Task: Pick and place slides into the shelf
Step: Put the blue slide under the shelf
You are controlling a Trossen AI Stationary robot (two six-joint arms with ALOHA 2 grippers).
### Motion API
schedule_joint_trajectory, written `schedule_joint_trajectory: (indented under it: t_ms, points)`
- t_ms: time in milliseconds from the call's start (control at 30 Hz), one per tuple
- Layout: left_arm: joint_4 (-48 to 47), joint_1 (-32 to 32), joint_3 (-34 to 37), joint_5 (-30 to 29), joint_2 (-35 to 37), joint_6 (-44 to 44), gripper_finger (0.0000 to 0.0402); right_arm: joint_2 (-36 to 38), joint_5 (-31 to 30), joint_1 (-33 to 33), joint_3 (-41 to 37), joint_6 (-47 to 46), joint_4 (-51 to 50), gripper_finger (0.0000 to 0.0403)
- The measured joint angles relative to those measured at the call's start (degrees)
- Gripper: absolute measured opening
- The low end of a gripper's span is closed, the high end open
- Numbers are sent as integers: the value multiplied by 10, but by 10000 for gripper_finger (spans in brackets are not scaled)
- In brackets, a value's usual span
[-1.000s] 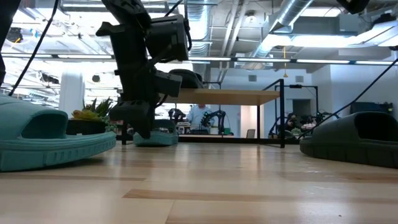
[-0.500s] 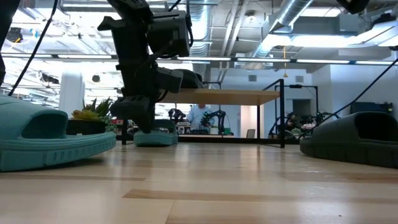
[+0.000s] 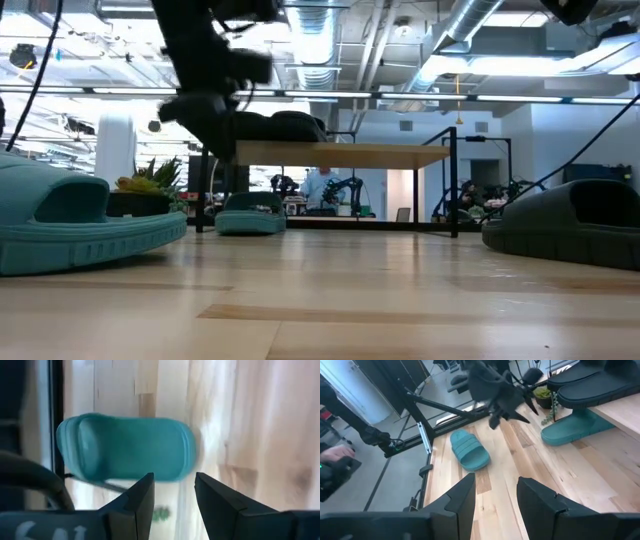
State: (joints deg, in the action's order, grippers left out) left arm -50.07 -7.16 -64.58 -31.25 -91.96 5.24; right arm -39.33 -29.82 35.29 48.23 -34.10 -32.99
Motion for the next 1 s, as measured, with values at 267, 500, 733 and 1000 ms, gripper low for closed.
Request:
schedule_joint_trajectory:
  t_ms: [267,500,733,1000]
  points:
    - [-106,-81,0,4,108,83,132,0,0,0,0,-5,0,131]
    - [-159,-174,0,3,198,194,132,-35,0,-10,0,-19,6,131]
    - [-201,-259,0,52,217,243,132,-79,0,-22,0,-20,56,131]
    - [-201,-371,0,78,216,300,132,-117,0,-37,0,-39,114,131]
